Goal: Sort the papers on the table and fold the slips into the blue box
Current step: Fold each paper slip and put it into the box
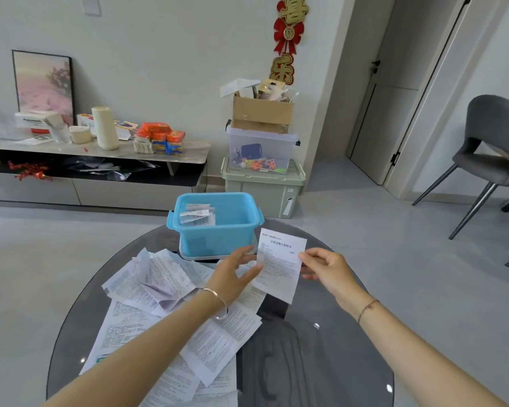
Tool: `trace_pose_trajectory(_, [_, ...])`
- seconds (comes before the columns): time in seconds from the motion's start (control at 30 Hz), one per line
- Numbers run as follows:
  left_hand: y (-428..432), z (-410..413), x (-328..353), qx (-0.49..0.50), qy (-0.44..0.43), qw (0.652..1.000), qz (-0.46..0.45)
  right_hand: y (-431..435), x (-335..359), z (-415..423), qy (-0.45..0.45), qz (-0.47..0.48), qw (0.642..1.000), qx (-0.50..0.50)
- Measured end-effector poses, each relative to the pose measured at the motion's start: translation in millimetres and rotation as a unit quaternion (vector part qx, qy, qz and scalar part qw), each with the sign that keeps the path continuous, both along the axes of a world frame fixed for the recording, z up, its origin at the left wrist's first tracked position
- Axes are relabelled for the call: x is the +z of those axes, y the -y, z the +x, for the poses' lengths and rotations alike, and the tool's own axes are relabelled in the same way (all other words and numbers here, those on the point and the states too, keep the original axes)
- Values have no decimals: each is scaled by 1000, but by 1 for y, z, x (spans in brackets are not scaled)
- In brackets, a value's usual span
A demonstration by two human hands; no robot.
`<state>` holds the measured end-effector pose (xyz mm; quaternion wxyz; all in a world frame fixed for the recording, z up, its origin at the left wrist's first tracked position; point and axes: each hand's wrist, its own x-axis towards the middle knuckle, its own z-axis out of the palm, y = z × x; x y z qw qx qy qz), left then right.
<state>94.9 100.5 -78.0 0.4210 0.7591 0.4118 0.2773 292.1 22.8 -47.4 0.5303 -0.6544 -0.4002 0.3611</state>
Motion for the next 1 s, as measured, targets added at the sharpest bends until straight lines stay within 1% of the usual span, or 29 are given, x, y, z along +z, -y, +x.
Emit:
trace_pose_trajectory(0.07, [6,10,19,4,71,997,-30,12,12,6,12,22,1000,4])
trace_pose_trajectory(0.13, [12,19,32,-17,80,996,-19,25,23,12,23,43,999,11])
trace_pose_trajectory(0.2, [20,25,39,-47,99,994,-10,39,30,16,47,67,996,40])
trace_pose_trajectory(0.27, [33,29,42,-60,116,991,25,58,32,19,108,100,987,60])
trace_pose_trajectory(0.33, [45,29,38,-59,84,989,103,81,25,21,222,129,965,52])
trace_pose_trajectory(0.4, [55,25,28,-86,41,980,172,100,5,23,354,165,918,68])
trace_pose_trajectory(0.43, [61,22,20,-114,18,975,189,111,-10,23,401,175,895,87])
trace_pose_trajectory(0.47, [68,19,12,-147,-16,968,202,121,-26,23,428,168,881,109])
trace_pose_trajectory(0.53, [80,14,-5,-215,-113,946,215,136,-54,24,458,137,864,160])
trace_pose_trajectory(0.57, [86,12,-13,-241,-160,932,217,140,-62,25,464,116,860,179])
trace_pose_trajectory(0.6, [92,10,-21,-259,-206,919,215,145,-67,26,456,84,865,191])
trace_pose_trajectory(0.63, [95,7,-27,-272,-232,908,216,147,-68,27,439,57,876,193])
trace_pose_trajectory(0.7, [99,3,-33,-293,-258,894,221,149,-69,30,424,21,884,195])
trace_pose_trajectory(0.77, [100,-1,-33,-301,-271,888,220,152,-68,28,418,-2,886,201])
trace_pose_trajectory(0.83, [100,-4,-31,-293,-272,890,221,153,-66,26,383,-18,902,198])
trace_pose_trajectory(0.9, [99,-6,-31,-276,-265,897,221,151,-64,24,333,-29,926,174])
trace_pose_trajectory(0.97, [100,-6,-33,-243,-235,918,206,145,-65,22,264,-41,956,118])
trace_pose_trajectory(1.0, [101,-4,-32,-214,-212,935,189,141,-66,21,230,-49,968,86])
